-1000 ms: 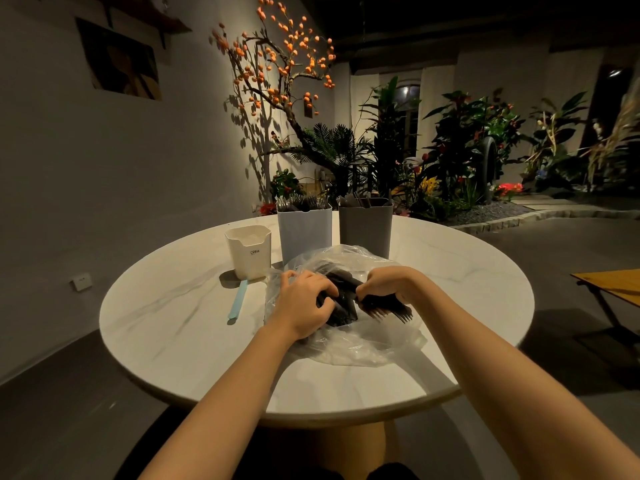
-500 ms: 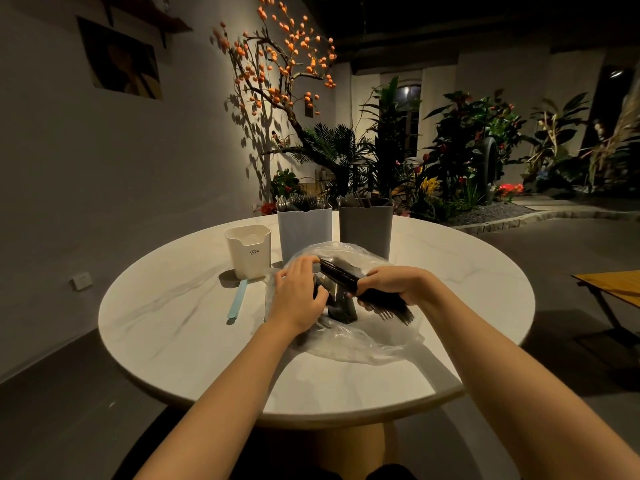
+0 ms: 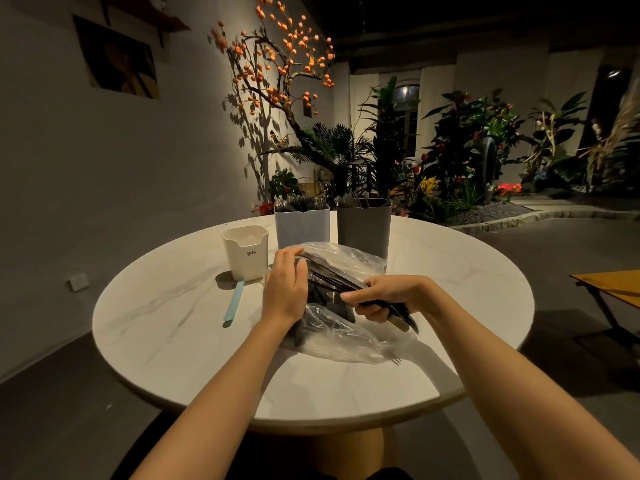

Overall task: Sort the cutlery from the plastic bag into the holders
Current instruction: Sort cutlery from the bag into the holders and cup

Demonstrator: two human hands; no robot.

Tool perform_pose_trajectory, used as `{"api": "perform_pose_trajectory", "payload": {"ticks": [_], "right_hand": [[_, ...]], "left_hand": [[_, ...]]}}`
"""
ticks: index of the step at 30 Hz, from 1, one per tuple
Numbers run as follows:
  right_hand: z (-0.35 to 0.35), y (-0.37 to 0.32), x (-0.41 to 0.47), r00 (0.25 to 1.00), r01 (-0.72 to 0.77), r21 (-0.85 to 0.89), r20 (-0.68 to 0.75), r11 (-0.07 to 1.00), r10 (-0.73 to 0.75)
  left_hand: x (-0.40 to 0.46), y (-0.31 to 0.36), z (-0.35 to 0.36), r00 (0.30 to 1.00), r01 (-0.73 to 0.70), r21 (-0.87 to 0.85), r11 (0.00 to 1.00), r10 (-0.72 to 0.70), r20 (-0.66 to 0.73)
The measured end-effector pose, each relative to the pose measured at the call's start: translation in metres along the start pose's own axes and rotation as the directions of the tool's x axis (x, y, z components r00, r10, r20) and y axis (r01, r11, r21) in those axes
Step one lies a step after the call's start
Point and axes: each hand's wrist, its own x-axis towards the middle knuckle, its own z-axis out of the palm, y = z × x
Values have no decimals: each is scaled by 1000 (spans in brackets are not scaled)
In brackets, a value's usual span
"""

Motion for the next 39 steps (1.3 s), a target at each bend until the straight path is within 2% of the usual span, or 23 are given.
{"api": "perform_pose_trajectory", "payload": {"ticks": [8,13,16,18,24,29,32,36,39], "right_hand": [[-6,3,-4,995,47,-29,84,998,-45],[-7,9,-3,995,103,-16,0,995,-103],[-11,12,-3,985,166,87,-62,982,-161],[-13,10,-4,979,196,155,-95,968,-182],[-20,-2,1,959,268,225,-154,937,-237],[-27,-7,9,951,276,232,-206,933,-230],[-32,-8,14,946,288,244,-220,926,-237],[-38,-11,25,941,310,311,-234,899,-243],[-43,-16,31,939,319,346,-243,882,-244]], "left_hand": [[14,-5,-2,992,104,-25,994,-106,-66],[15,-4,-1,982,158,25,987,-154,-108],[17,0,-2,977,109,99,989,-88,-192],[18,6,-2,980,78,174,982,-43,-194],[31,7,15,990,-130,266,955,140,-19],[43,11,29,992,-122,124,985,121,21],[51,15,33,998,-58,18,998,57,28],[59,25,37,990,44,-95,994,-31,139],[68,22,43,983,90,-129,988,-67,172]]}}
